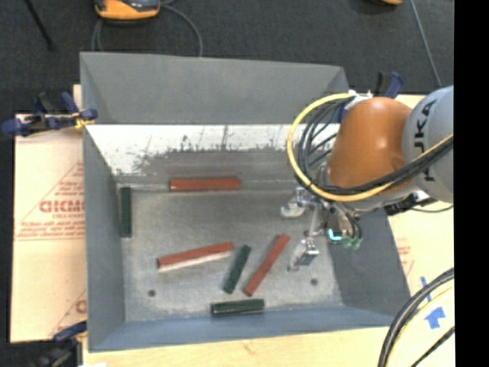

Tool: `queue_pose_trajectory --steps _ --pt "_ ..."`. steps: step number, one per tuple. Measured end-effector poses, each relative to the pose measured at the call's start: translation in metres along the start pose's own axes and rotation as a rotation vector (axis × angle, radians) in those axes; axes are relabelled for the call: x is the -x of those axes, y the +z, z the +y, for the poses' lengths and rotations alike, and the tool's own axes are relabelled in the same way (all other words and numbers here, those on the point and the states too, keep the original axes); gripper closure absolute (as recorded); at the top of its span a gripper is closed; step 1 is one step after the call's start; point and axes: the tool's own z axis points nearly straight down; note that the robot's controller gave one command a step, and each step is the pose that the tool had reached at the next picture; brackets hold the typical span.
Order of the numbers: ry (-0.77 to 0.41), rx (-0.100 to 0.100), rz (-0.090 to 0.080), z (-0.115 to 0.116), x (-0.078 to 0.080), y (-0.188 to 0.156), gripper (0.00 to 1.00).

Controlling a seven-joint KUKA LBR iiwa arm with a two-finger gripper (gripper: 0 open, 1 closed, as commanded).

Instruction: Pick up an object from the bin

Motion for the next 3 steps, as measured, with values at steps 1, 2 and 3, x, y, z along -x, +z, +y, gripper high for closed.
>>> queue_pose_trajectory --steps 1,2,3 --pt "-0.001 -0.001 -0.007 0.000 0.002 -0.004 0.00" --pt "-0.109 0.000 -0.002 0.002 0.013 0.089 1.00" --pt "-0.109 0.000 -0.002 0.002 0.013 0.089 1.00"
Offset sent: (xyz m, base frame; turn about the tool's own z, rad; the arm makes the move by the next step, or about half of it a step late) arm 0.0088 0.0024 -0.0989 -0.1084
